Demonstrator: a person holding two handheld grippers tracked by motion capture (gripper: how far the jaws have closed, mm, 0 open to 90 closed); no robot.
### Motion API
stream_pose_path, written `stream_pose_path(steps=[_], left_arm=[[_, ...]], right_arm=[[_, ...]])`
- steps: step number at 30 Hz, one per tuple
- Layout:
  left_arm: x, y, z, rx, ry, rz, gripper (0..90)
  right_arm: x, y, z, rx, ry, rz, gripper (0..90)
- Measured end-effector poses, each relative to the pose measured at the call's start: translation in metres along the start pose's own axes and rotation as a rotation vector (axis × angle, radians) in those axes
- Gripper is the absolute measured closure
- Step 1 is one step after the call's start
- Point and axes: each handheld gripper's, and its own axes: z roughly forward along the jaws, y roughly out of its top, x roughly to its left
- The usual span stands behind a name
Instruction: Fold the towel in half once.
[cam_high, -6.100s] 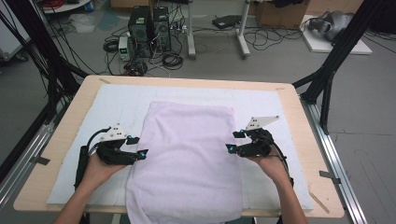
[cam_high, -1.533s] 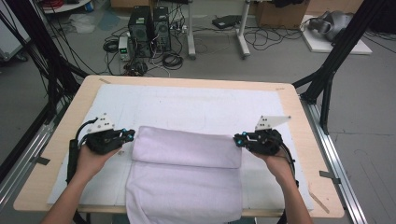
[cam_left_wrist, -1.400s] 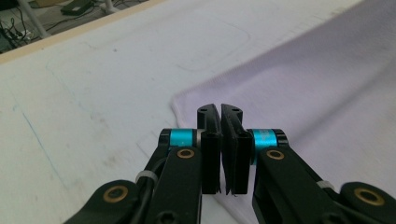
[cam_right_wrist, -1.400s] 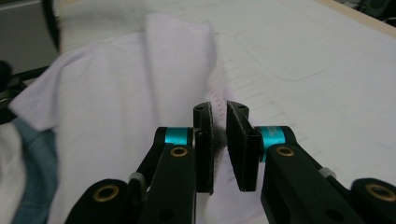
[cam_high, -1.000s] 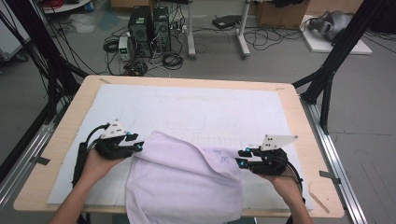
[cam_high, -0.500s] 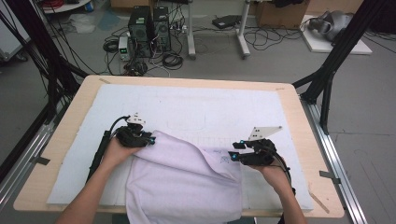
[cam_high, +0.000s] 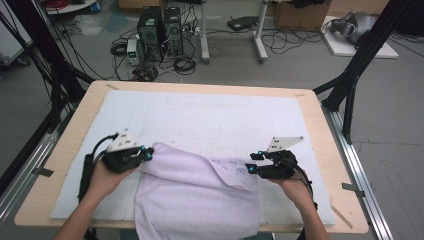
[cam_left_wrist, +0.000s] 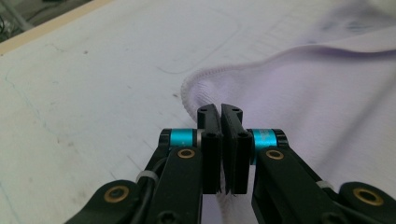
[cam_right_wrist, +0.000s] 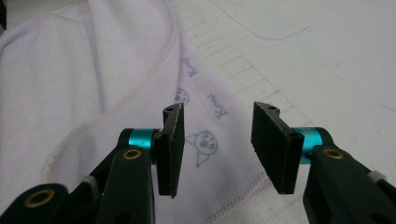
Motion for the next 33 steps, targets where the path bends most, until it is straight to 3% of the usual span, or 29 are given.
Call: stream_pose_path(steps=[1,3,7,13,18,24,26,29,31,33], left_arm=[[-0.007,-0.007,-0.011,-0.006,-0.022,0.004,83.9],[-0.015,-0.017,-0.027,-0.014,-0.029,0.012,69.7],[-0.006,-0.017,-0.035,-0.022,0.000,-0.012,59.5],[0.018,-0.008,0.003,0.045,0.048,-0.013,56.3],[0.034,-0.010,0.037,0.118,0.106,-0.047,46.2],[0.049,-0.020,0.059,0.236,0.105,-0.096,42.5],[0.051,-0.025,0.064,0.251,0.084,-0.118,45.0],[0.049,-0.030,0.061,0.212,0.066,-0.137,53.9],[0.045,-0.028,0.060,0.216,0.041,-0.113,67.5],[0.041,-0.026,0.061,0.224,0.039,-0.080,78.7]], right_arm=[[0.001,0.000,-0.001,0.005,-0.001,-0.006,54.0],[0.001,0.000,-0.001,0.014,-0.004,-0.010,53.7],[-0.002,0.003,0.003,0.027,-0.016,-0.006,52.7],[-0.011,0.000,0.006,0.048,-0.045,0.011,50.1],[-0.022,-0.006,0.008,0.072,-0.083,0.037,47.5],[-0.031,-0.015,0.018,0.106,-0.076,0.070,45.3],[-0.032,-0.016,0.022,0.122,-0.065,0.068,45.4],[-0.034,-0.018,0.029,0.154,-0.039,0.073,50.3],[-0.032,-0.019,0.034,0.175,-0.020,0.061,55.8],[-0.030,-0.017,0.035,0.173,0.009,0.042,69.1]])
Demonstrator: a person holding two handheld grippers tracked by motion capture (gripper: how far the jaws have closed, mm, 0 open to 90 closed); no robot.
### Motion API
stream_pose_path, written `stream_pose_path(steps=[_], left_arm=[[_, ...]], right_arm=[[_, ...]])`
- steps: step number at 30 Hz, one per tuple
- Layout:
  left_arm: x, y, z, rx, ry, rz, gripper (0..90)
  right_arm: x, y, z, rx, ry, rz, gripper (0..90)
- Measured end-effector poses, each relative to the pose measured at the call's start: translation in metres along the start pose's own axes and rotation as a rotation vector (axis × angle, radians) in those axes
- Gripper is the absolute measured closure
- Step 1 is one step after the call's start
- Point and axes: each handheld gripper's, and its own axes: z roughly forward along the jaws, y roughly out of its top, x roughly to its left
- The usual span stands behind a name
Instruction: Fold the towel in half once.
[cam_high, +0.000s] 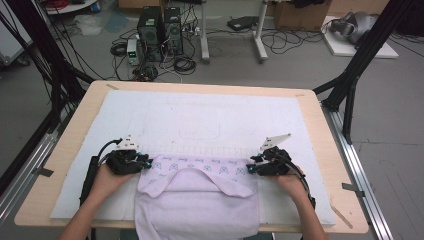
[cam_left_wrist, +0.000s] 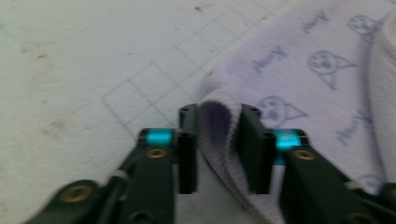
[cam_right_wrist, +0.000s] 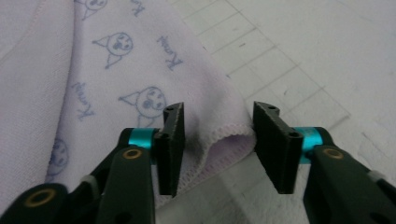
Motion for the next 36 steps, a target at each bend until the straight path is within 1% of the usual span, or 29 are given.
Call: stream_pose_path(steps=[1,2,3,4,6,7,8,9,10,11,13,15,16,18,19,20,22,23,24,25,26,27,28,29,31,32,34,35,36], left_arm=[[-0.001,0.001,0.000,0.003,0.001,0.002,80.7],[0.000,0.001,0.000,0.004,0.004,0.004,81.9],[0.000,0.002,0.000,0.000,0.012,0.010,82.7],[0.001,0.003,0.001,-0.003,0.027,0.012,83.3],[0.004,0.008,0.003,-0.012,0.040,0.007,83.8],[0.006,0.012,0.004,-0.024,0.048,0.005,83.9],[0.010,0.017,0.005,-0.032,0.047,-0.005,84.1],[0.013,0.023,0.006,-0.040,0.053,-0.015,84.2],[0.018,0.030,0.007,-0.051,0.067,-0.018,84.2],[0.023,0.039,0.007,-0.063,0.084,-0.030,84.3],[0.033,0.058,0.005,-0.090,0.124,-0.030,84.5],[0.042,0.081,0.001,-0.120,0.156,-0.026,84.5],[0.046,0.092,-0.001,-0.126,0.171,-0.017,84.6],[0.054,0.117,-0.005,-0.114,0.202,0.007,84.6],[0.058,0.129,-0.008,-0.118,0.222,0.021,84.6],[0.062,0.141,-0.013,-0.131,0.236,0.019,84.6],[0.071,0.164,-0.024,-0.160,0.268,0.024,84.6],[0.073,0.172,-0.029,-0.173,0.276,0.021,84.6],[0.075,0.177,-0.031,-0.185,0.286,0.017,84.4],[0.075,0.179,-0.030,-0.179,0.299,0.009,82.4],[0.076,0.177,-0.026,-0.162,0.317,-0.004,74.6],[0.078,0.174,-0.023,-0.135,0.315,-0.018,65.5],[0.079,0.168,-0.019,-0.122,0.312,-0.028,62.7],[0.080,0.160,-0.015,-0.110,0.311,-0.035,60.2],[0.082,0.143,-0.010,-0.100,0.292,-0.061,57.2],[0.082,0.134,-0.007,-0.097,0.278,-0.072,57.0],[0.080,0.118,-0.001,-0.072,0.255,-0.081,56.4],[0.079,0.111,0.000,-0.068,0.241,-0.081,55.4],[0.077,0.105,0.002,-0.073,0.226,-0.088,55.1]], right_arm=[[0.002,0.001,0.000,0.005,0.003,-0.016,73.0],[0.003,0.002,0.000,0.010,-0.005,-0.041,80.0],[0.004,0.003,0.000,0.011,-0.001,-0.056,82.5],[0.004,0.005,0.000,0.016,-0.012,-0.056,83.6],[0.002,0.007,0.000,0.015,-0.033,-0.062,84.7],[0.000,0.009,-0.001,0.010,-0.050,-0.056,85.4],[-0.004,0.012,-0.003,-0.002,-0.076,-0.053,85.5],[-0.009,0.016,-0.006,-0.014,-0.091,-0.048,85.6],[-0.015,0.021,-0.009,-0.031,-0.102,-0.035,85.6],[-0.023,0.027,-0.013,-0.042,-0.113,-0.023,85.7],[-0.036,0.043,-0.019,-0.040,-0.158,-0.026,85.8],[-0.048,0.061,-0.028,-0.057,-0.195,-0.026,85.9],[-0.055,0.070,-0.033,-0.067,-0.206,-0.021,85.9],[-0.065,0.088,-0.042,-0.073,-0.231,-0.027,85.8],[-0.069,0.097,-0.047,-0.072,-0.242,-0.032,85.9],[-0.073,0.107,-0.052,-0.074,-0.264,-0.035,85.9],[-0.079,0.125,-0.065,-0.109,-0.284,-0.037,85.9],[-0.082,0.134,-0.070,-0.118,-0.293,-0.037,85.9],[-0.084,0.142,-0.075,-0.122,-0.303,-0.034,85.7],[-0.087,0.147,-0.077,-0.131,-0.306,-0.029,84.2],[-0.090,0.150,-0.075,-0.142,-0.294,-0.017,76.5],[-0.093,0.149,-0.071,-0.146,-0.287,0.005,67.2],[-0.096,0.147,-0.065,-0.140,-0.282,0.031,61.5],[-0.098,0.142,-0.058,-0.124,-0.269,0.048,59.9],[-0.097,0.129,-0.043,-0.096,-0.243,0.067,56.1],[-0.096,0.122,-0.037,-0.090,-0.234,0.073,55.5],[-0.091,0.109,-0.027,-0.079,-0.204,0.077,53.4],[-0.089,0.105,-0.022,-0.051,-0.178,0.093,50.5],[-0.086,0.100,-0.018,-0.047,-0.166,0.087,51.0]])
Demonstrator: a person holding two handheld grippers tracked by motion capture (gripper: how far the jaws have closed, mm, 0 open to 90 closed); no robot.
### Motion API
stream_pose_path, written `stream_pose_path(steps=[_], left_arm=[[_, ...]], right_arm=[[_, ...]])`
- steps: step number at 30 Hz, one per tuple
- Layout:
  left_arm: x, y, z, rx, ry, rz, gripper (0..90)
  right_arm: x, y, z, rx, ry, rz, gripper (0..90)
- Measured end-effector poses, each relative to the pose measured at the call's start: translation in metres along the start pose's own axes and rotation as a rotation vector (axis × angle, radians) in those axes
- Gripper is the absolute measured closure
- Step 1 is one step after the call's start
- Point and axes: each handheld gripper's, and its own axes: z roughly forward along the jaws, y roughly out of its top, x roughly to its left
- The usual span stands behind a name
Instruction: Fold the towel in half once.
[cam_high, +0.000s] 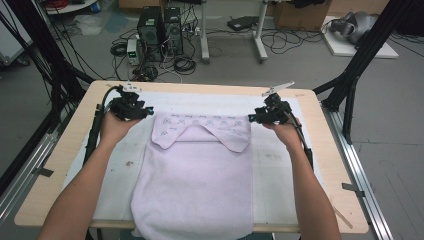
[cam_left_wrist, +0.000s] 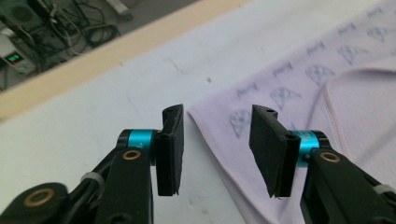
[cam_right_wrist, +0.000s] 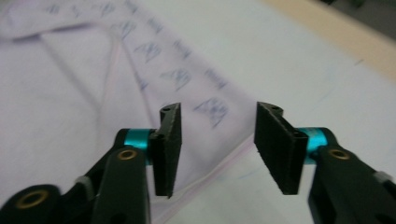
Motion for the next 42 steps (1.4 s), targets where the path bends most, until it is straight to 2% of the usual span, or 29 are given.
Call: stream_pose_path(steps=[2,5,6,8,10,14,18,21,23,25,28,31,34,36,37,40,42], left_arm=[[-0.005,-0.011,0.000,-0.008,-0.033,-0.011,54.3],[-0.014,-0.023,-0.002,-0.013,-0.079,-0.003,52.2],[-0.018,-0.027,-0.003,-0.019,-0.093,0.003,51.8],[-0.027,-0.030,-0.002,0.008,-0.132,0.018,50.1],[-0.037,-0.036,-0.003,-0.002,-0.151,0.055,49.3],[-0.049,-0.045,0.005,0.029,-0.198,0.082,49.7],[-0.054,-0.057,0.016,0.095,-0.228,0.107,56.6],[-0.057,-0.064,0.023,0.125,-0.214,0.133,64.1],[-0.057,-0.066,0.022,0.103,-0.201,0.133,71.6],[-0.055,-0.065,0.020,0.099,-0.193,0.128,82.1],[-0.050,-0.064,0.013,0.066,-0.179,0.114,85.3],[-0.046,-0.061,0.002,0.020,-0.167,0.089,85.8],[-0.045,-0.061,-0.006,-0.005,-0.171,0.085,86.0],[-0.046,-0.061,-0.008,-0.003,-0.171,0.093,85.9],[-0.046,-0.061,-0.008,-0.001,-0.170,0.096,85.7],[-0.048,-0.063,-0.004,0.007,-0.169,0.098,85.3],[-0.048,-0.065,-0.002,0.015,-0.170,0.098,85.5]], right_arm=[[0.009,-0.008,0.003,-0.009,0.017,-0.009,51.2],[0.024,-0.018,0.008,-0.023,0.045,-0.034,51.2],[0.029,-0.020,0.009,-0.022,0.049,-0.044,51.2],[0.039,-0.026,0.010,-0.042,0.066,-0.055,51.7],[0.048,-0.031,0.015,-0.031,0.078,-0.071,51.8],[0.057,-0.043,0.025,0.010,0.085,-0.099,52.2],[0.062,-0.050,0.030,0.023,0.094,-0.113,52.8],[0.062,-0.057,0.035,0.047,0.078,-0.117,57.2],[0.060,-0.062,0.037,0.061,0.068,-0.116,65.2],[0.059,-0.065,0.036,0.036,0.058,-0.110,76.2],[0.057,-0.066,0.032,0.026,0.046,-0.110,86.8],[0.054,-0.066,0.023,-0.007,0.056,-0.098,89.3],[0.054,-0.066,0.015,-0.037,0.055,-0.100,88.5],[0.058,-0.065,0.015,-0.049,0.090,-0.115,73.9],[0.061,-0.064,0.018,-0.042,0.108,-0.115,69.8],[0.071,-0.061,0.030,-0.004,0.101,-0.150,65.0],[0.069,-0.062,0.037,0.007,0.091,-0.132,64.4]])
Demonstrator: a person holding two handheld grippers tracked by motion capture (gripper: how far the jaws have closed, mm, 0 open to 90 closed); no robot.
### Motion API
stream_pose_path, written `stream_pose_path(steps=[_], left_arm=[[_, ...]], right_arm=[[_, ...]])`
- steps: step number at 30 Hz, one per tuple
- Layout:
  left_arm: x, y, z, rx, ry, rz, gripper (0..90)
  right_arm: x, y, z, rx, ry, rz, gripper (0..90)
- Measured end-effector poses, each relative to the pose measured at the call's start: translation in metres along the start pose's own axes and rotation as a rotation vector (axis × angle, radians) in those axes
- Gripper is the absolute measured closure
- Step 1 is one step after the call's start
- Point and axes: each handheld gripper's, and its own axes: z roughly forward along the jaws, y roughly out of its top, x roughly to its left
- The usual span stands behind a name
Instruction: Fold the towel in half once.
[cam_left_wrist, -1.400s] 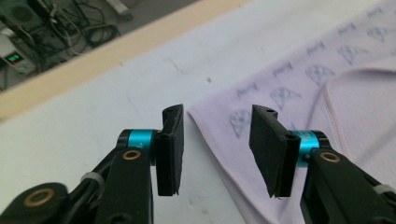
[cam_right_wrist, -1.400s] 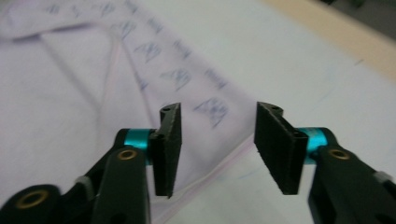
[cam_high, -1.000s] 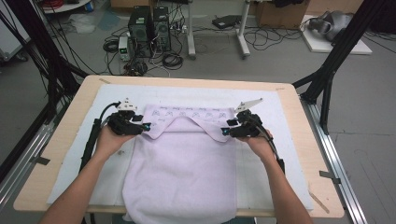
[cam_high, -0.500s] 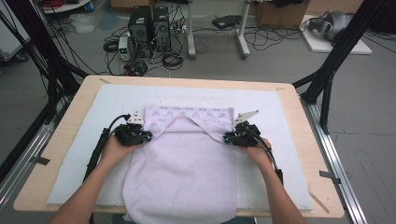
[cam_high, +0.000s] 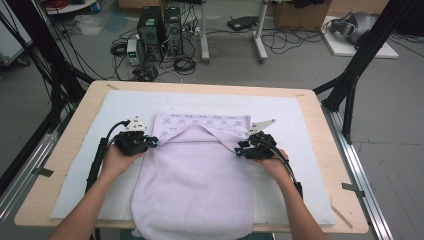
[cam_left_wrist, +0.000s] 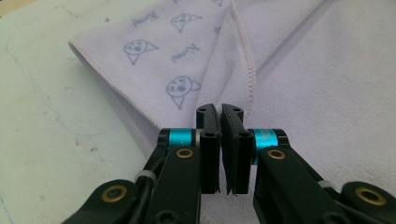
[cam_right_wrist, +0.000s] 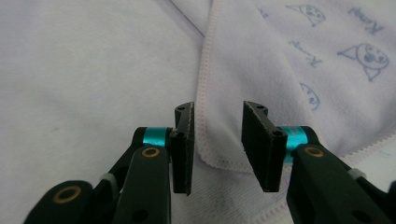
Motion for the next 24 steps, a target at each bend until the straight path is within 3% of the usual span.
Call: stream_pose_path(steps=[2,5,9,13,18,20,24], left_arm=[[0.002,-0.002,0.001,0.007,0.000,-0.004,85.6],[0.004,-0.003,-0.001,0.000,0.002,-0.019,85.7],[0.003,-0.001,-0.010,-0.042,0.003,-0.022,85.8],[0.001,0.000,-0.025,-0.077,0.007,-0.011,85.9],[-0.014,-0.008,-0.049,-0.112,0.004,0.021,85.9],[-0.023,-0.016,-0.058,-0.107,0.012,0.046,85.9],[-0.044,-0.039,-0.080,-0.127,0.000,0.051,85.9]], right_arm=[[-0.002,-0.003,0.006,0.017,-0.001,0.014,67.6],[-0.004,-0.003,0.005,0.014,-0.014,0.029,83.4],[-0.004,-0.003,-0.003,-0.017,0.008,0.031,85.5],[0.000,0.002,-0.028,-0.096,0.023,0.014,85.6],[0.017,-0.005,-0.063,-0.155,0.059,-0.015,85.6],[0.027,-0.013,-0.075,-0.157,0.073,-0.037,85.6],[0.052,-0.033,-0.091,-0.187,0.109,-0.059,85.6]])
